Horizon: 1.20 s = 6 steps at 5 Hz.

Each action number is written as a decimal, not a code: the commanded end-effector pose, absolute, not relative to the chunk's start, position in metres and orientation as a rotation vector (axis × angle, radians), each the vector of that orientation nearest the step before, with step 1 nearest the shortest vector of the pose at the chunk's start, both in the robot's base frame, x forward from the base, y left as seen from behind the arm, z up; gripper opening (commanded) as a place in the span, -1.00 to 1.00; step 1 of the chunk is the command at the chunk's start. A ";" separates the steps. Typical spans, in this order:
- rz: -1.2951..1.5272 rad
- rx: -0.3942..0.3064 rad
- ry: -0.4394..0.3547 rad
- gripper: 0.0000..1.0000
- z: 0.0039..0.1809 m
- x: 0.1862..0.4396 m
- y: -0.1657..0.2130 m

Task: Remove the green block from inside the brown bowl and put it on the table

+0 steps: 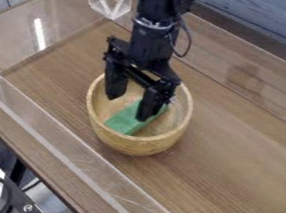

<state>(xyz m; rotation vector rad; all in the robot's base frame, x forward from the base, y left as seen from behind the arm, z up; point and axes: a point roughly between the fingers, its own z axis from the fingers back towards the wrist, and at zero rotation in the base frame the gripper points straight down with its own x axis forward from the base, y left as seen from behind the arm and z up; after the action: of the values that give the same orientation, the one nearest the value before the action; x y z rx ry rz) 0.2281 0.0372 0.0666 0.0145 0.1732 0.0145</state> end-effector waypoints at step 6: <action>0.023 0.057 0.087 1.00 0.080 0.235 0.025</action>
<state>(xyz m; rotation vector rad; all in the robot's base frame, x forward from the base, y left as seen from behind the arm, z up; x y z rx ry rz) 0.2283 0.0250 0.0653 0.0472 0.1539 0.0294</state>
